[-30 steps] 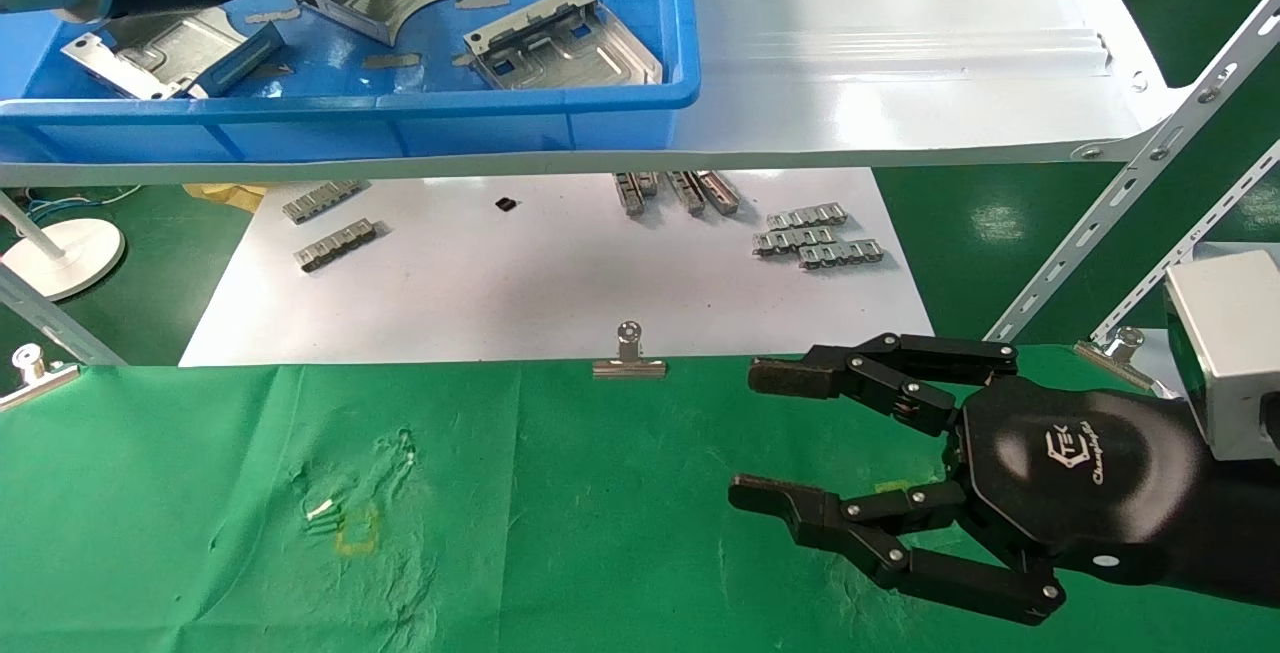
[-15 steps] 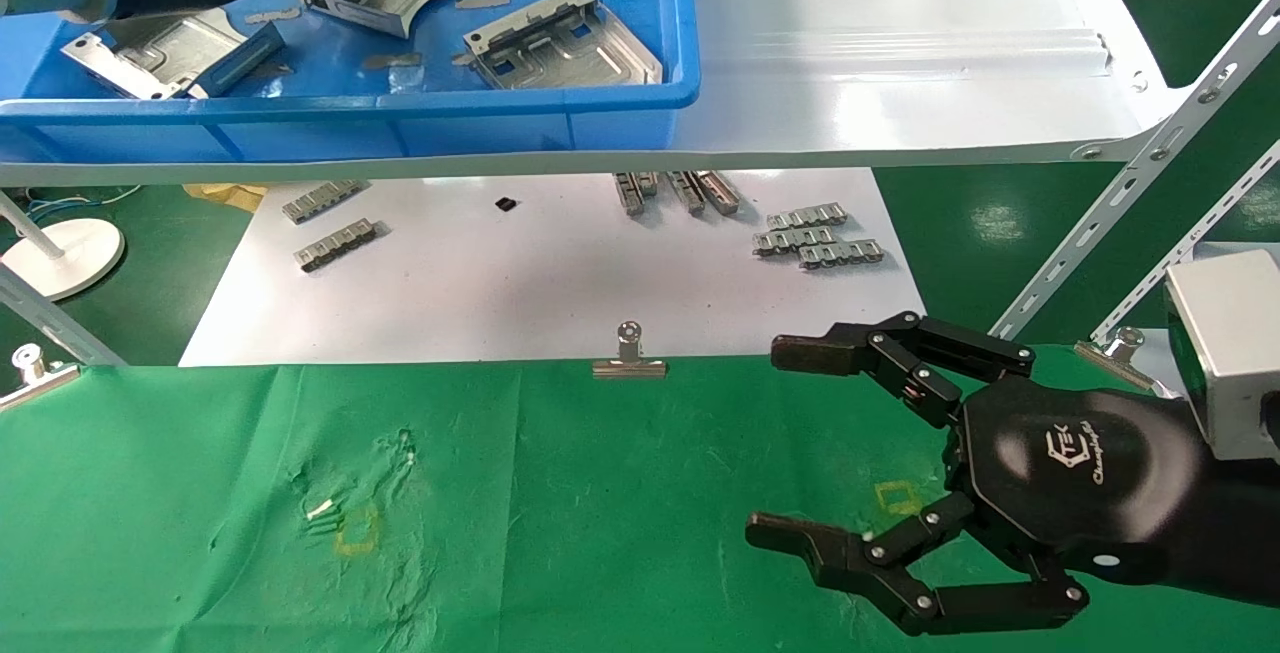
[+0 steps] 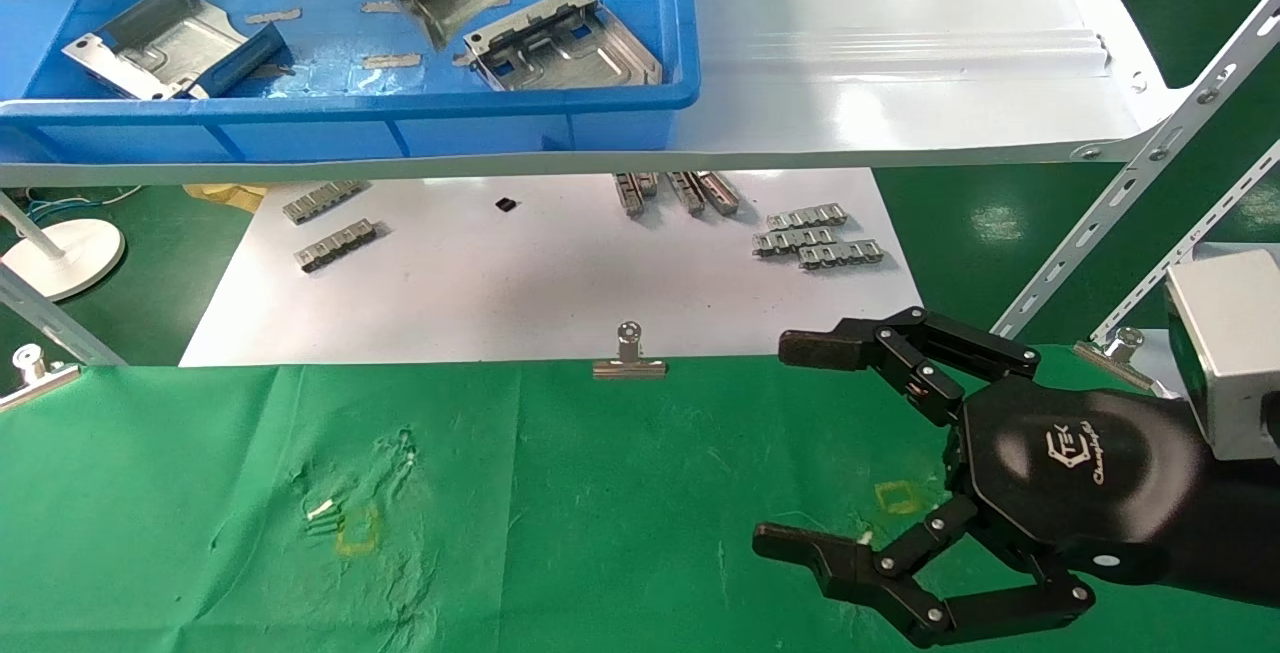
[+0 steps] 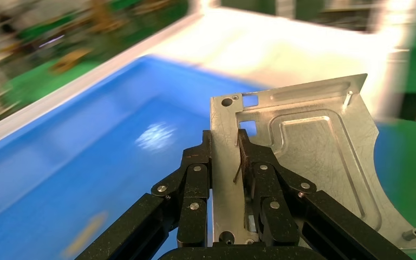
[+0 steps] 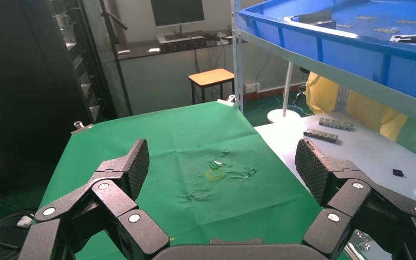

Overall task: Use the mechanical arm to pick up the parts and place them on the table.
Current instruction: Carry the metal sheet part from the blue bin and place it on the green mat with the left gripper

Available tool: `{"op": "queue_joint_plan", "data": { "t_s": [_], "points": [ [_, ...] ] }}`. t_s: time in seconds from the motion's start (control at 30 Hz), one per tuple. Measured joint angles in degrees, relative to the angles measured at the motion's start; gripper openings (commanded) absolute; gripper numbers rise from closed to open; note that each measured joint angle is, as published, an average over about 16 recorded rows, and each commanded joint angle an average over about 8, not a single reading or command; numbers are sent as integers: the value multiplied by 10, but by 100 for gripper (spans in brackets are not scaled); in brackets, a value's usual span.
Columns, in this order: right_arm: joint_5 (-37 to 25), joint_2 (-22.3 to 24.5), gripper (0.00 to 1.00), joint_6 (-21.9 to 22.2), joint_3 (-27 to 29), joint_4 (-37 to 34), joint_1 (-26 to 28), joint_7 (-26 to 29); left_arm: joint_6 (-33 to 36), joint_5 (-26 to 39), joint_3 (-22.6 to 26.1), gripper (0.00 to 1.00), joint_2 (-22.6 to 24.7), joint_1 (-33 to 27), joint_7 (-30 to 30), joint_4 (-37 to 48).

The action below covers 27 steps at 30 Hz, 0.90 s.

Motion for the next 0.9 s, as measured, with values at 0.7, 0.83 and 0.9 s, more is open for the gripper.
{"op": "queue_joint_plan", "data": {
  "t_s": [0.7, 0.83, 0.9],
  "points": [
    [0, 0, 100, 0, 0, 0, 0, 0, 150, -106, 74, 0, -145, 86, 130, -221],
    [0, 0, 100, 0, 0, 0, 0, 0, 148, -141, 109, 0, -185, 125, 146, -277],
    [0, 0, 100, 0, 0, 0, 0, 0, 146, -154, 127, 0, -202, 143, 159, -296]
  ]
}}
